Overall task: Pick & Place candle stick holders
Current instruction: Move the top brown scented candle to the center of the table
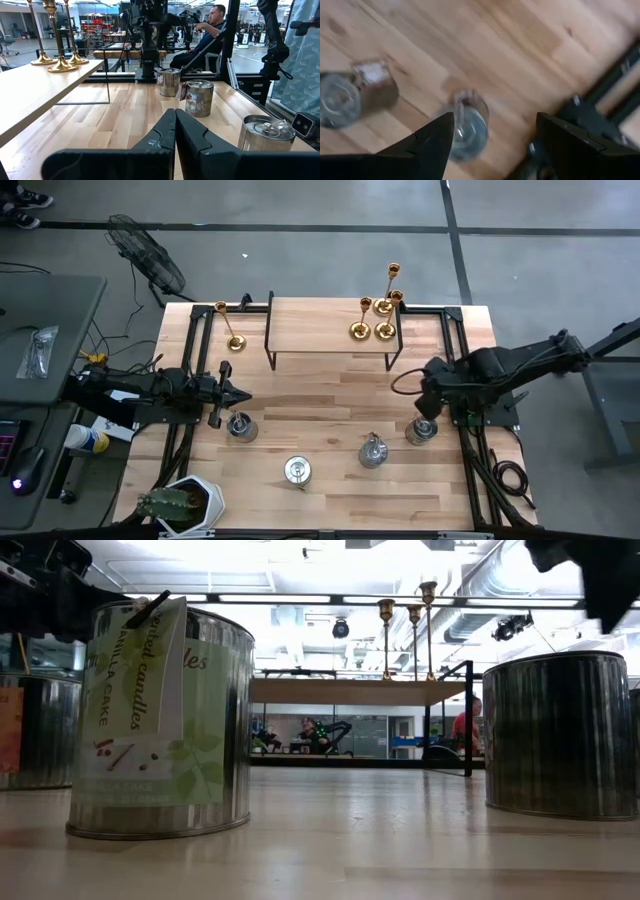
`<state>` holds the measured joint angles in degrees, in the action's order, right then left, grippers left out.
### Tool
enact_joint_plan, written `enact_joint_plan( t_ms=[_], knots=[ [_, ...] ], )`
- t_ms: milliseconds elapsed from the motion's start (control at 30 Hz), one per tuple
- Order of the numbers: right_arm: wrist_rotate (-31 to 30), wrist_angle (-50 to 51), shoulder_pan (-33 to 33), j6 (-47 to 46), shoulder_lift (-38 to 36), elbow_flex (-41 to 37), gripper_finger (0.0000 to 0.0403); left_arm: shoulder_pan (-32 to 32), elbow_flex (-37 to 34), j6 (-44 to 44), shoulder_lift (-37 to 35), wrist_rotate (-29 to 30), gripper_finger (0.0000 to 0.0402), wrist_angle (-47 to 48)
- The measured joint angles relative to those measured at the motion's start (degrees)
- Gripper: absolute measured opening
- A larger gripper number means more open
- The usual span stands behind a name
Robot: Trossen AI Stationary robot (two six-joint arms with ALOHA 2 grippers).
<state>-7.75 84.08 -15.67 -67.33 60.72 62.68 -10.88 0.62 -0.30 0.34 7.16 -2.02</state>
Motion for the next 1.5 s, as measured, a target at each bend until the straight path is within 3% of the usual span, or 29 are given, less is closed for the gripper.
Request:
enact_joint_plan(
  t_ms=[367,900,1133,1267,1500],
  knots=[
    [12.86,-5.68,-6.18,-6.57,-5.48,-12.27,0.0275,-0.02,0.0,0.0,0.0,-0.2,0.0,0.02],
    [14.3,-10.23,-16.15,-3.14,-8.86,-16.03,0.0275,0.0,0.0,0.0,0.02,-0.17,0.0,0.01],
    [16.18,-11.28,-19.78,-8.99,-8.86,-17.86,0.0275,-0.02,0.0,0.0,0.02,-0.15,0.0,0.02],
    [18.87,-16.31,-21.69,-9.64,-8.7,-21.54,0.0275,0.0,0.0,0.0,0.0,-0.13,0.0,0.01],
    [18.21,-23.77,-22.22,-9.67,-8.67,-27.41,0.0275,0.0,0.0,0.0,0.01,-0.13,0.0,0.01]
  ],
)
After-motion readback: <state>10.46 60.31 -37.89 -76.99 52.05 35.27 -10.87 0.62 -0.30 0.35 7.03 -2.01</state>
